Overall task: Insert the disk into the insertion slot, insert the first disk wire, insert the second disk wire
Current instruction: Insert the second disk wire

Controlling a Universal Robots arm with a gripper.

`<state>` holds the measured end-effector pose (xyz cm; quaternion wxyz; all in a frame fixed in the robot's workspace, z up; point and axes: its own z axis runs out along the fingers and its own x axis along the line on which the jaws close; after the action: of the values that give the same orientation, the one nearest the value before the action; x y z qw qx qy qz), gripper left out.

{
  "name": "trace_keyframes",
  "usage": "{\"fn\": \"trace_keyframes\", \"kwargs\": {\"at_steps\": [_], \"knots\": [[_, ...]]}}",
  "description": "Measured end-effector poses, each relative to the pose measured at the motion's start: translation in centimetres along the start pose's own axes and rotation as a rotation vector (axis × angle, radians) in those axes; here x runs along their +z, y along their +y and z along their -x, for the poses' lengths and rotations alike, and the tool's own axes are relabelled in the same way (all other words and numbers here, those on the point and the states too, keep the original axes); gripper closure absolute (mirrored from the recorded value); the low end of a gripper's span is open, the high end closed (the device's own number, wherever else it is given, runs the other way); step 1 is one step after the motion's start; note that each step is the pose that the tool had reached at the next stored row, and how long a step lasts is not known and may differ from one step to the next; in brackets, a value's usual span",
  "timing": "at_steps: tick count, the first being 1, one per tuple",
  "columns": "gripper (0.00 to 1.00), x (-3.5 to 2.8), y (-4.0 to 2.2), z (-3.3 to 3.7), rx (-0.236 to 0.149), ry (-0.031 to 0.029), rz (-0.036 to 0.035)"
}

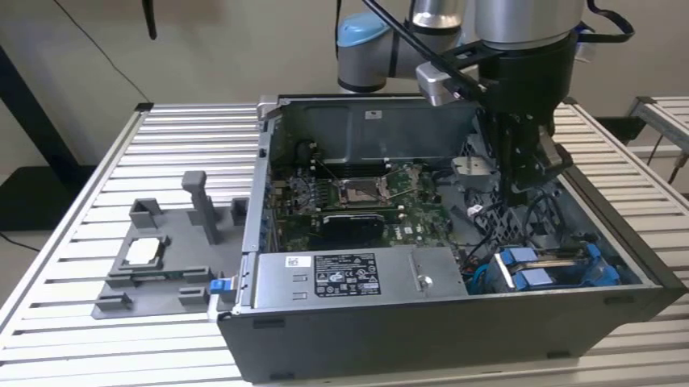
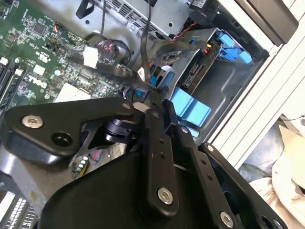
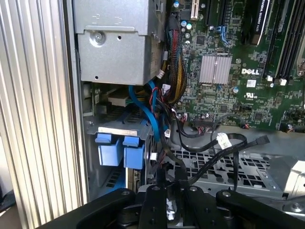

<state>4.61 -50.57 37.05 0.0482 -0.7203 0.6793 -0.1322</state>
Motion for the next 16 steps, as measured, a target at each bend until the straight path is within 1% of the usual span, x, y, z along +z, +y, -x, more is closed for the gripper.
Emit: {"fn": "trace_keyframes", "kwargs": {"at_steps": [1,16], "knots": [[0.83,0.01,0.00,0.00,0.000,-0.0002,-0.0001],[0.84,0.09,-0.02,0.01,0.000,0.0009,0.0000]]}}
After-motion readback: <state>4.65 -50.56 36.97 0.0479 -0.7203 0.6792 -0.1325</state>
